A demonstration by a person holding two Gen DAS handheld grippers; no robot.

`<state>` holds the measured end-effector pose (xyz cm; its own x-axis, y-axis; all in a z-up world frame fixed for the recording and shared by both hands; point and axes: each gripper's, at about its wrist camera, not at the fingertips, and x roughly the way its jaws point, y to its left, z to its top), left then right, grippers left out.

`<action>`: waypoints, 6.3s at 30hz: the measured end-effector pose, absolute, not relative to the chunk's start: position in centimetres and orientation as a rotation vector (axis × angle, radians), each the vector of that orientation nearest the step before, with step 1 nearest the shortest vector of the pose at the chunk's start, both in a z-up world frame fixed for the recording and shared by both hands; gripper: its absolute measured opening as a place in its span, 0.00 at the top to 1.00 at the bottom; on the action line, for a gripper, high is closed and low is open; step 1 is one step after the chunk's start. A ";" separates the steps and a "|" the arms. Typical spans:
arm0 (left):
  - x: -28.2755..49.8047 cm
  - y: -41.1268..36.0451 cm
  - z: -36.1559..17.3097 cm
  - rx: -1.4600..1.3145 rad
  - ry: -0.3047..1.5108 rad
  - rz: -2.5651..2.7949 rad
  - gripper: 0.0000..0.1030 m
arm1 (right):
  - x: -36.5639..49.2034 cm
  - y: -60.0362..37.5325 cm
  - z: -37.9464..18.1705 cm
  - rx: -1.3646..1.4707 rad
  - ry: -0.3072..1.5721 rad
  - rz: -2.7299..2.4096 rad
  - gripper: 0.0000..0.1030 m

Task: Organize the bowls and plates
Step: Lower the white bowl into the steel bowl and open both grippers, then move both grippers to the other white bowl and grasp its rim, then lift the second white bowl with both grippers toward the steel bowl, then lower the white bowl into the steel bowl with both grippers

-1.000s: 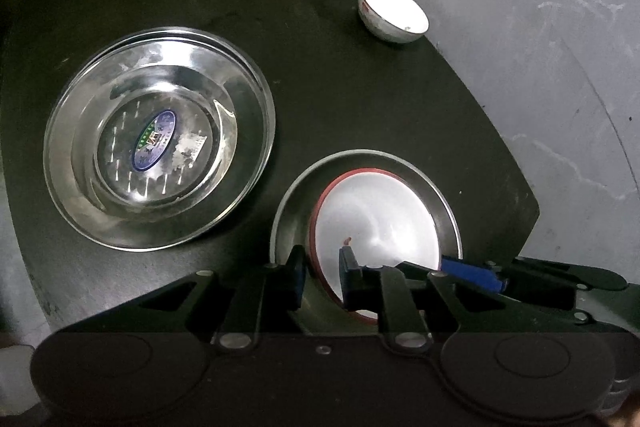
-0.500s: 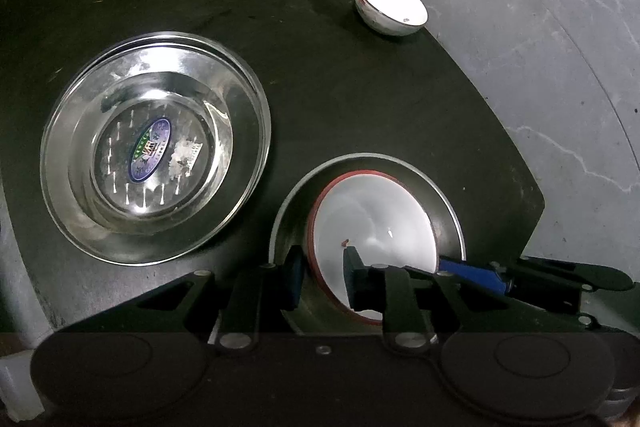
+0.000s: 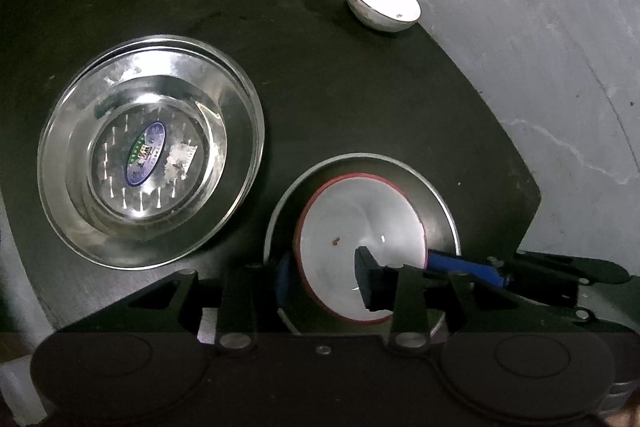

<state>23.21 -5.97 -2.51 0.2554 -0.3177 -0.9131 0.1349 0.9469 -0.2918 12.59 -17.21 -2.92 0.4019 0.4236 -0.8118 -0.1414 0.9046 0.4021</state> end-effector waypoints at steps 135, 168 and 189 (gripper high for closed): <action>26.2 -3.3 2.5 -0.248 0.984 -0.369 0.92 | 15.0 -20.0 2.0 0.461 0.789 0.197 0.83; 20.3 -3.0 -0.5 -0.213 1.092 -0.361 0.92 | 9.1 -18.9 -0.8 0.378 0.952 0.248 0.82; 19.8 -2.9 -0.9 -0.257 1.123 -0.330 0.91 | 9.8 -18.7 -0.8 0.334 1.011 0.271 0.81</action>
<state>19.75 -2.89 -0.94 0.3931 -0.3843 -0.8353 0.1288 0.9225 -0.3639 9.78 -18.71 -0.82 0.5052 0.3721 -0.7787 -0.0673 0.9165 0.3943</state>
